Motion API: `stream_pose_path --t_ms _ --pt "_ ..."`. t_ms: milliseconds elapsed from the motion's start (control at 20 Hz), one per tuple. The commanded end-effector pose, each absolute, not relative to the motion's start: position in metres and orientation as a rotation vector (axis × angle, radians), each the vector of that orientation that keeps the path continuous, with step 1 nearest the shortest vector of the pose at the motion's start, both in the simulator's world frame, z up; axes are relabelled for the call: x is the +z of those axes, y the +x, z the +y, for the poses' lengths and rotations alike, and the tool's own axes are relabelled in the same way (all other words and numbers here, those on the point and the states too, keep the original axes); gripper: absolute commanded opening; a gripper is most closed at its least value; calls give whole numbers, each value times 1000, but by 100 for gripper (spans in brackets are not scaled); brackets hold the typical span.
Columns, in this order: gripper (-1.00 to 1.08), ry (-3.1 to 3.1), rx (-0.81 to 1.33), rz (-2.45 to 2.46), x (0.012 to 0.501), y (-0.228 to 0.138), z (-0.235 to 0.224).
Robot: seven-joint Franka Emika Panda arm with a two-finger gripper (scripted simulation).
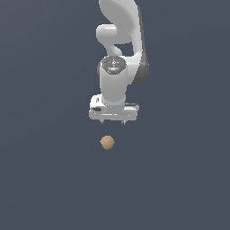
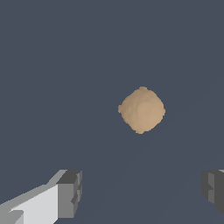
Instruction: Pick up the object and move it to a goal position.
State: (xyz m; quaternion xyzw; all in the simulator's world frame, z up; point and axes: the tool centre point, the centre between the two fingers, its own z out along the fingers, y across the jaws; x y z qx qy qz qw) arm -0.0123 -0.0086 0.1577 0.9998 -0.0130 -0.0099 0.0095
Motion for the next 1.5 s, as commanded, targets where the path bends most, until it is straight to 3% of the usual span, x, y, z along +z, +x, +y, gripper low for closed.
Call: stream_pose_path --t_ms 0,850,1450 --pt "100 3122 -31 -41 158 -12 -9" --pt "100 3123 -35 -45 162 -13 -19" --pt "100 3116 -32 209 146 -1 -24"
